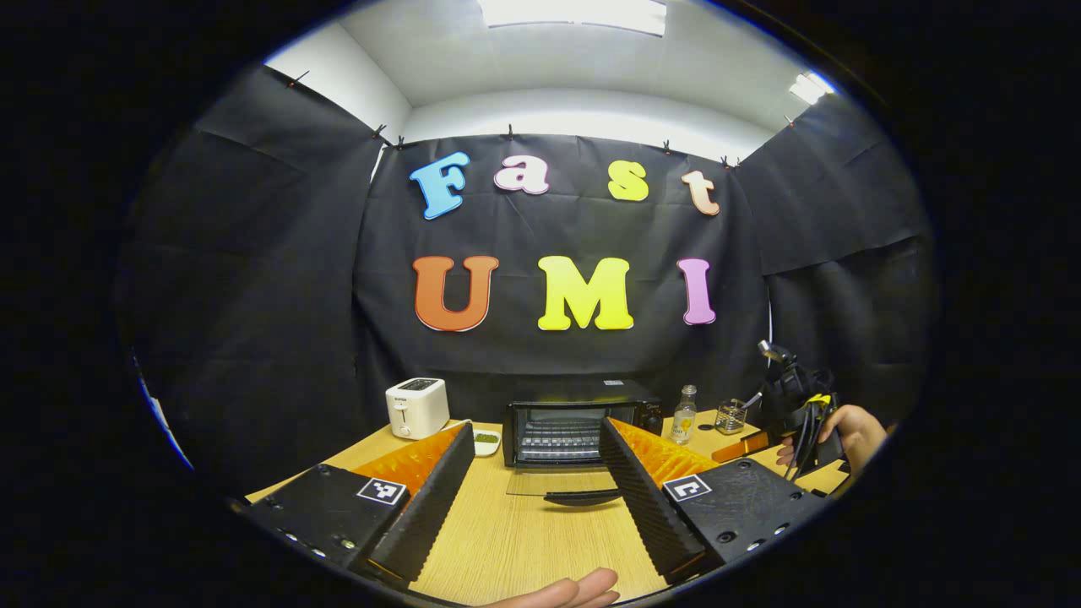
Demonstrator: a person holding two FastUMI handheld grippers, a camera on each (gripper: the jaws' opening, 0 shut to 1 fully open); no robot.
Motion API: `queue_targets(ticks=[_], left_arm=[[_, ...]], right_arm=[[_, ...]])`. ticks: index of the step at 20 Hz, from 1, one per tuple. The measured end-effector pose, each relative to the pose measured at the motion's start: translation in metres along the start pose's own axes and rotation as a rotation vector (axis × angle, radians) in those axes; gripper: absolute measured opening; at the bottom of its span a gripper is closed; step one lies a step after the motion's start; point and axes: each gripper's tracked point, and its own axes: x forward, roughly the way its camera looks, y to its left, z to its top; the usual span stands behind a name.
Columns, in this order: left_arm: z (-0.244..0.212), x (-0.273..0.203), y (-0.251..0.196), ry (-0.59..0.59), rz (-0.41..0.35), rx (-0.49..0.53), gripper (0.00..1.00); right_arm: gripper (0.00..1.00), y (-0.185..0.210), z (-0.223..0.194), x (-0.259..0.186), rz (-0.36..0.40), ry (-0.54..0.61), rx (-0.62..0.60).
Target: Open the electric oven with the left hand, put the food in, and close the electric oven.
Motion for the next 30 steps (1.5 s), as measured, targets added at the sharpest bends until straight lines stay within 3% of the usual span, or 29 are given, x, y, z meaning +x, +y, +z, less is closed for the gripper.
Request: queue_targets(ticks=[3,4,5,6,7,8,9,10,11,14,18,30], left_arm=[[-0.002,-0.009,-0.020,0.015,-0.096,-0.024,0.94],[-0.002,-0.012,-0.022,0.019,-0.107,-0.035,0.94],[0.000,-0.013,-0.019,0.019,-0.112,-0.039,0.94],[0.002,-0.015,-0.018,0.019,-0.112,-0.037,0.94],[0.003,-0.017,-0.015,0.015,-0.101,-0.032,0.94],[0.004,-0.018,-0.012,0.012,-0.086,-0.024,0.94],[0.005,-0.018,-0.011,0.010,-0.078,-0.013,0.94],[0.005,-0.018,-0.010,0.007,-0.071,-0.005,0.94],[0.005,-0.019,-0.011,0.008,-0.070,0.001,0.94],[0.003,-0.022,-0.009,0.018,-0.064,0.034,0.94],[0.002,-0.021,-0.008,0.029,-0.052,0.039,0.94],[-0.010,-0.015,0.008,0.058,-0.003,0.054,0.94]], right_arm=[[0.84,-0.003,0.004,0.016,0.085,0.017,0.076],[0.71,0.001,0.006,0.020,0.124,0.025,0.103],[0.72,0.004,0.007,0.022,0.161,0.029,0.137],[0.53,0.003,0.006,0.025,0.177,0.040,0.171],[0.55,-0.002,0.003,0.029,0.167,0.060,0.198],[0.44,-0.008,0.003,0.034,0.158,0.064,0.218],[0.42,-0.012,0.003,0.038,0.157,0.069,0.237],[0.34,-0.011,0.002,0.041,0.178,0.076,0.259],[0.41,-0.006,0.000,0.041,0.218,0.090,0.287],[0.13,-0.007,-0.002,0.042,0.243,0.104,0.349],[0.09,-0.005,-0.007,0.028,0.201,0.067,0.282],[0.10,0.034,0.015,-0.043,-0.004,-0.119,-0.085]])
